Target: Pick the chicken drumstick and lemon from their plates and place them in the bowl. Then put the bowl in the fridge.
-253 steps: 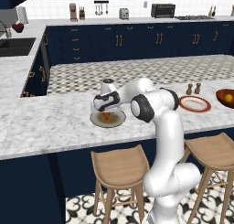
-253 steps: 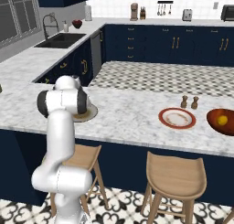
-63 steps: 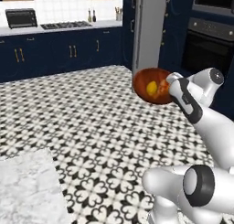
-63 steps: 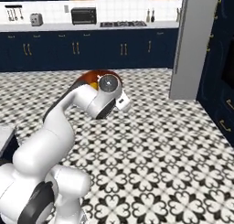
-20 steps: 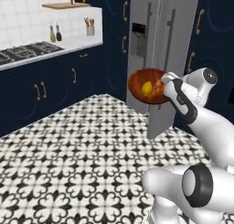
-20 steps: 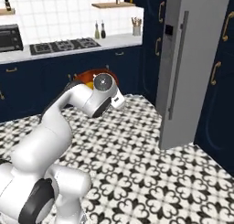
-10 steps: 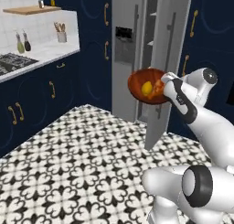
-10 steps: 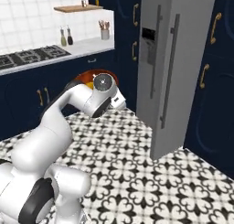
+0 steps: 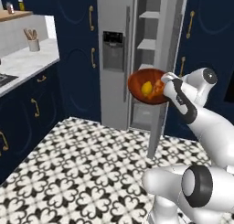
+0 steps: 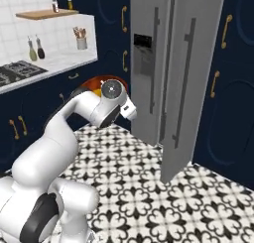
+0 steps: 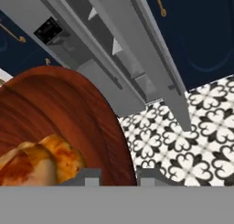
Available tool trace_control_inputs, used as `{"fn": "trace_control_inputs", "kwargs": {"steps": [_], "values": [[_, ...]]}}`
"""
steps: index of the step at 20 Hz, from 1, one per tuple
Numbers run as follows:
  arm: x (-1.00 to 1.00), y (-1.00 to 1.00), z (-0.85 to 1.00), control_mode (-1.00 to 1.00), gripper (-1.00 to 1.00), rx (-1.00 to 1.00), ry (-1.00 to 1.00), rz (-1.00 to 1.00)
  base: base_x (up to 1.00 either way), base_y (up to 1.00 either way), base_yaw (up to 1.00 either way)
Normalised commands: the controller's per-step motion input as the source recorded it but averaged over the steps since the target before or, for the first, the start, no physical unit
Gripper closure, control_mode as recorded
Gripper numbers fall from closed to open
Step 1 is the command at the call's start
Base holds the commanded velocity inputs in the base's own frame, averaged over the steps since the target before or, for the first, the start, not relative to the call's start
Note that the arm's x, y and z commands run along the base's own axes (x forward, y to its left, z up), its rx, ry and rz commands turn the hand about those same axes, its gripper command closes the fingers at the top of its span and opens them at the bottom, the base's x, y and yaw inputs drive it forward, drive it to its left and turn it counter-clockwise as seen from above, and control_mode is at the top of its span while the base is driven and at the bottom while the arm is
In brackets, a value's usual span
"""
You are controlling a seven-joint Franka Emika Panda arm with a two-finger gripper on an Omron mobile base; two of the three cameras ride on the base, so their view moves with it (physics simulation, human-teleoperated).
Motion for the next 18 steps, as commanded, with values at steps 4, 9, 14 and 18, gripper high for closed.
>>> {"fn": "trace_control_inputs", "kwargs": {"steps": [4,9,14,18], "values": [[0.00,0.00,0.00,1.00,1.00,0.00,0.00,0.00,1.00,1.00,-0.41],[0.00,0.00,0.00,1.00,1.00,0.00,0.00,0.00,1.00,1.00,-0.43],[0.00,0.00,0.00,1.00,1.00,0.00,0.00,0.00,1.00,1.00,-0.48],[0.00,0.00,0.00,1.00,1.00,0.00,0.00,0.00,1.00,1.00,-0.51]]}}
